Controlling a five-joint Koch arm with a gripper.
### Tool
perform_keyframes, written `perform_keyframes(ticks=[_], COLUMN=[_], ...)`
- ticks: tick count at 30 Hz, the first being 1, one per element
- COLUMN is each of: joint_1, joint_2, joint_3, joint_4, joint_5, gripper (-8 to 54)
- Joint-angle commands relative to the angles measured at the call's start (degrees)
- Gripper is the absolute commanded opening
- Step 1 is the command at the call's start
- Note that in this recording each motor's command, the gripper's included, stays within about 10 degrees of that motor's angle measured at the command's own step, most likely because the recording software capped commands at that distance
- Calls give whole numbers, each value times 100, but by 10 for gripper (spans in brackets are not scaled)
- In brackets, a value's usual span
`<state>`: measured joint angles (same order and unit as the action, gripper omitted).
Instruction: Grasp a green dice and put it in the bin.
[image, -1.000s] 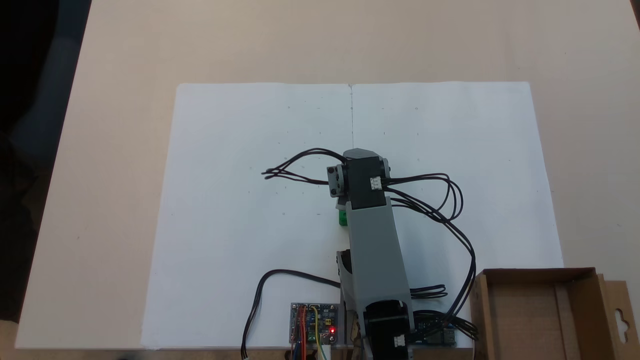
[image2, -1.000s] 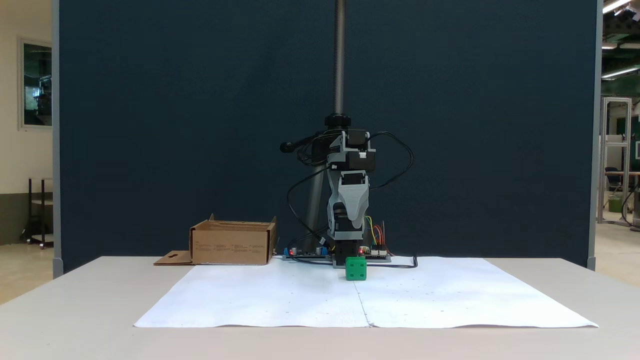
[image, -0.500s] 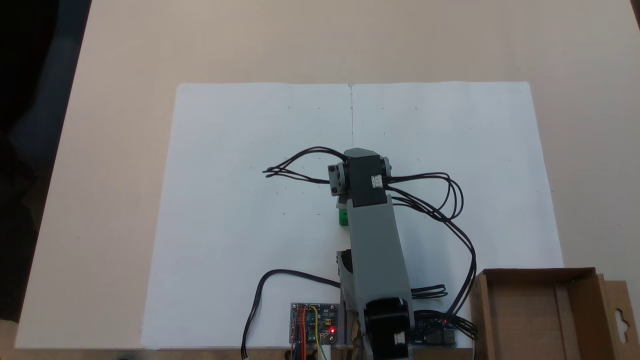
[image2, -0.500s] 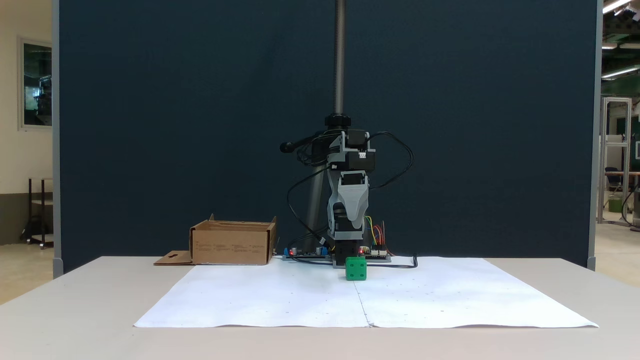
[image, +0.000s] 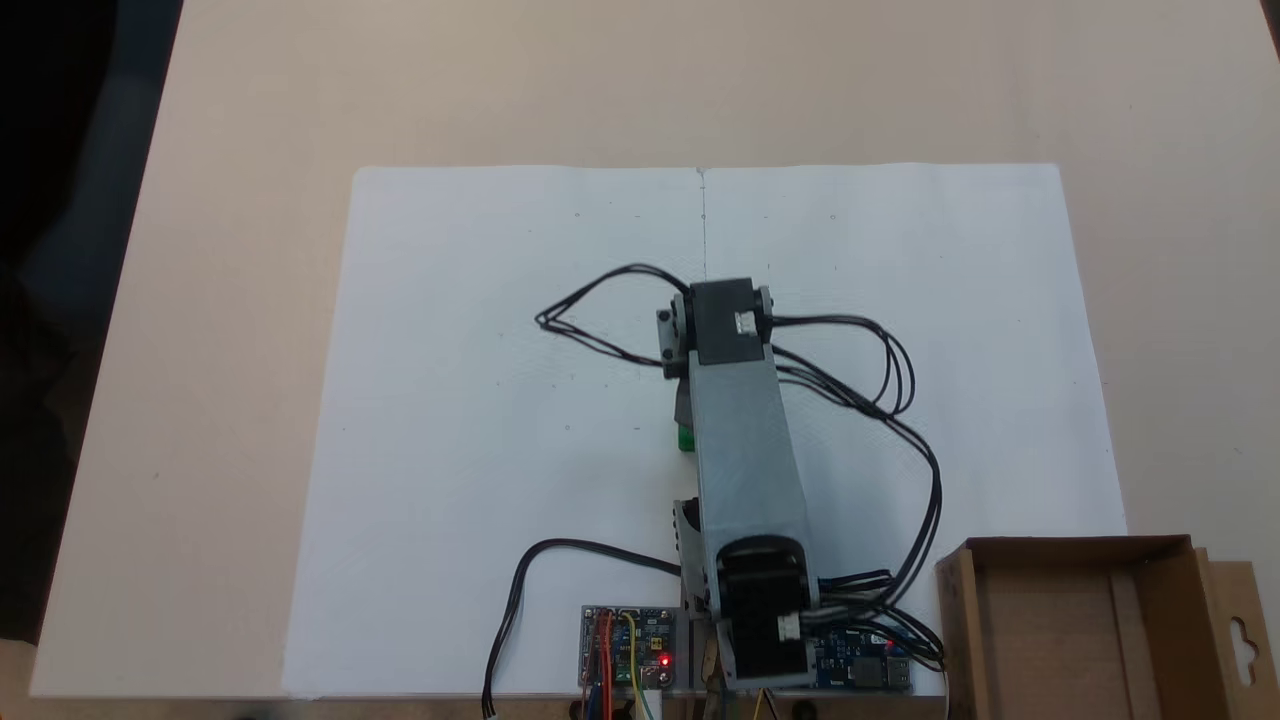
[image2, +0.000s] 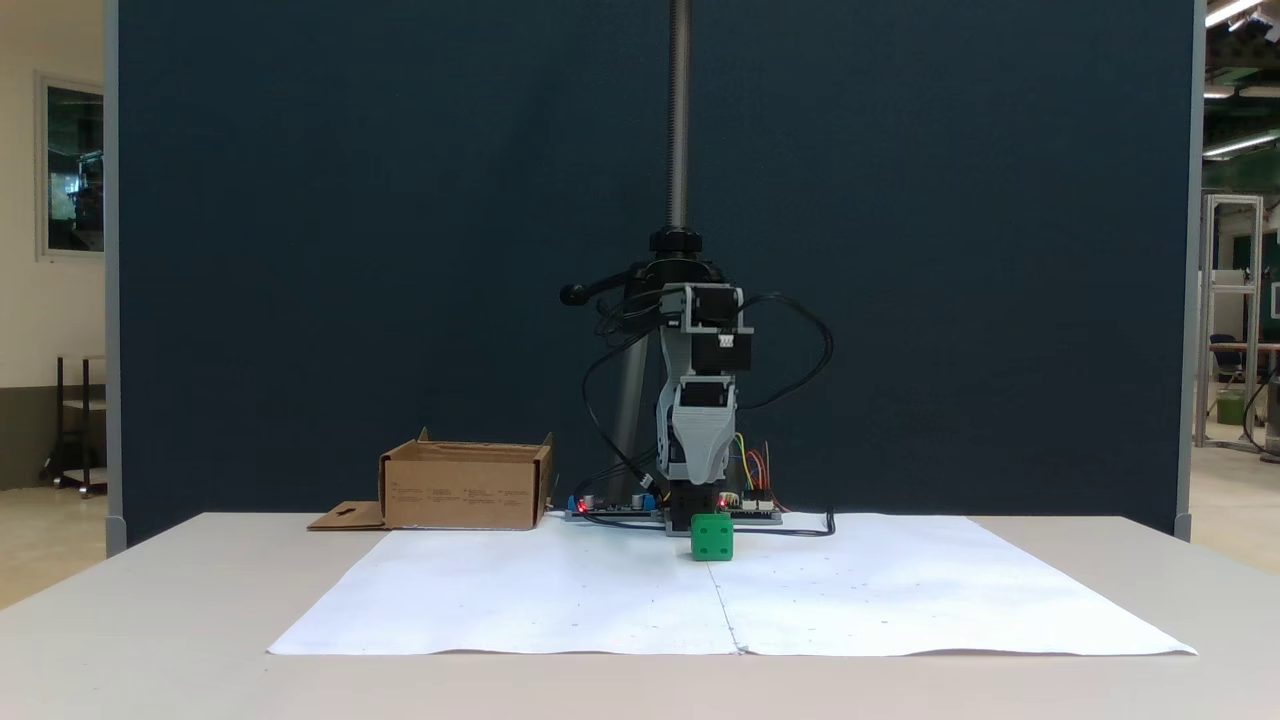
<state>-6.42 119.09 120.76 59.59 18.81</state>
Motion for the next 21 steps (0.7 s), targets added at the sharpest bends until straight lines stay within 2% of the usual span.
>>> perform_keyframes(ticks=[1, 7, 21], joint_1=[-123, -343, -510], joint_2=[413, 765, 747], joint_3=[123, 519, 888], joint_4=[-88, 0, -35], joint_5=[325, 782, 773], gripper=[442, 444, 473])
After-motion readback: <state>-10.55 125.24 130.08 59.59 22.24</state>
